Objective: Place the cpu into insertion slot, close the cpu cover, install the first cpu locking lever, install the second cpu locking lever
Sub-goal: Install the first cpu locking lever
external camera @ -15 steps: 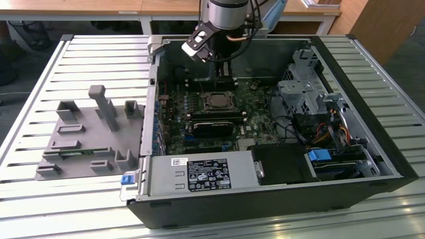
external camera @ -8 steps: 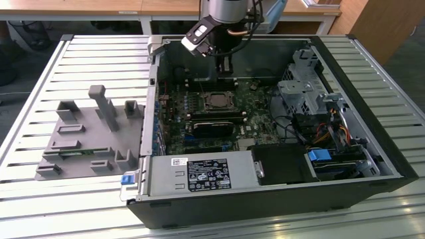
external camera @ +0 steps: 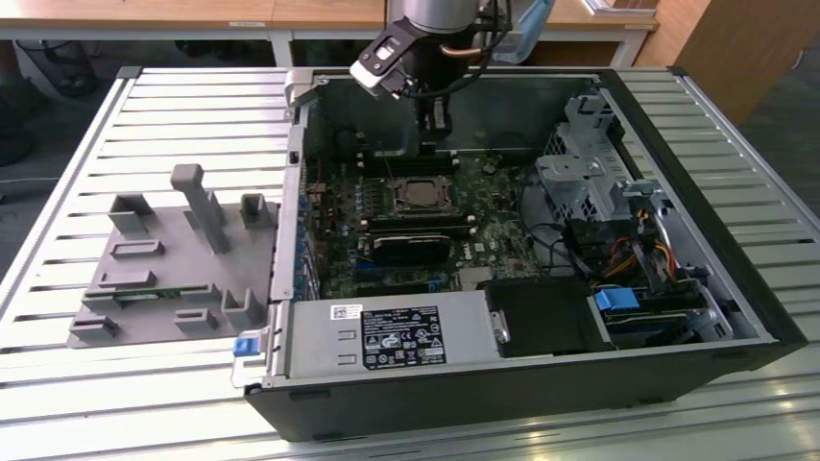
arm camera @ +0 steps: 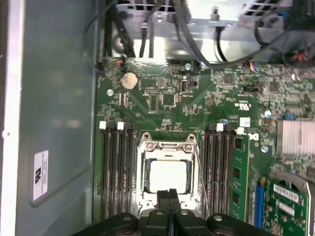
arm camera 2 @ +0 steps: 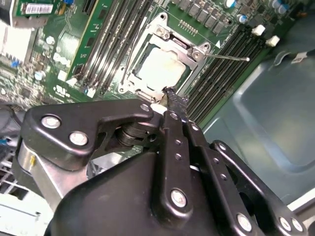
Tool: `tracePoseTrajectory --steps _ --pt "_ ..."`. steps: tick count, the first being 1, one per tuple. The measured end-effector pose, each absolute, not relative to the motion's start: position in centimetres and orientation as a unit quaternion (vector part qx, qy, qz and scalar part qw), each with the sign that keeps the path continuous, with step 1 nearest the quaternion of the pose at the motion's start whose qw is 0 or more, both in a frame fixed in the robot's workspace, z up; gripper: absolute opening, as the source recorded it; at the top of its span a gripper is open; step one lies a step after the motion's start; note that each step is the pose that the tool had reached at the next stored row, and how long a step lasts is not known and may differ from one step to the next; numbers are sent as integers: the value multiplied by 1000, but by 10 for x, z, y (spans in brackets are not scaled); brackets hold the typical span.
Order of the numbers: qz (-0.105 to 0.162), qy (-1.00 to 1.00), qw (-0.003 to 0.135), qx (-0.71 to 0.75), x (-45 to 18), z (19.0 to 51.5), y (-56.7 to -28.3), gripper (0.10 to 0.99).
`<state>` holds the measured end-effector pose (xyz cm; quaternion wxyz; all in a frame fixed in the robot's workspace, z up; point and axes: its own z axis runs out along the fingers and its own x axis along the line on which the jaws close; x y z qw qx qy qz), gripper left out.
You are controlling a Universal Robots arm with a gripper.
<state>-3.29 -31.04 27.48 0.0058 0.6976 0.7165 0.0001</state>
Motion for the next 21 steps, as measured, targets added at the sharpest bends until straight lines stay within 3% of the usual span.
tracePoseTrajectory --steps 21 --pt "1 826 6 564 -33 275 -310 106"
